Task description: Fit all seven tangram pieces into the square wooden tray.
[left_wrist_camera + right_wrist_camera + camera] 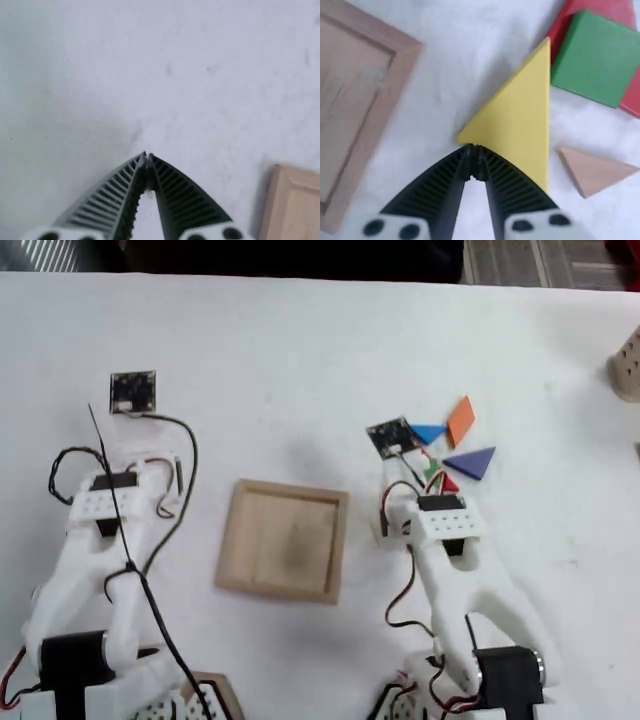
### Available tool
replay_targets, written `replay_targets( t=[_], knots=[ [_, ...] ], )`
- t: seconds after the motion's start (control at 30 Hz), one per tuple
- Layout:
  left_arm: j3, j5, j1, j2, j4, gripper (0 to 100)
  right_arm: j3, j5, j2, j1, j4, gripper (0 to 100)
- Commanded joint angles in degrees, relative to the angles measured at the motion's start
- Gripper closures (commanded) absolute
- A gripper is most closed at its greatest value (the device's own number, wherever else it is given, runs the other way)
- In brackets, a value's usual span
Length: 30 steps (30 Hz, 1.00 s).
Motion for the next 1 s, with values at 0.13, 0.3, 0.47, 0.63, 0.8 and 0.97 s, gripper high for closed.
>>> replay_targets(
  t=[0.13,0.3,0.47,0.63,0.8,0.97],
  knots=[
    [-1.76,-0.53,-0.66,-2.77,-1.49,98,-0.09,1.32,-11.03,1.01,1.80,97.6],
    [-1.76,-0.53,-0.66,-2.77,-1.58,98,-5.01,1.32,-12.79,0.22,9.89,82.8],
    [-1.76,-0.53,-0.66,-2.77,-1.58,98,-8.70,1.32,-6.37,-2.07,11.65,73.5],
    [-1.76,-0.53,-0.66,-2.77,-1.58,98,-11.69,0.79,4.53,-4.44,8.04,69.8],
    [-1.76,-0.53,-0.66,-2.77,-1.58,98,-17.05,1.23,13.93,-3.82,7.60,61.7],
    [-1.76,-0.53,-0.66,-2.77,-1.58,98,-20.31,0.79,17.01,-3.21,9.80,59.4]
  ],
)
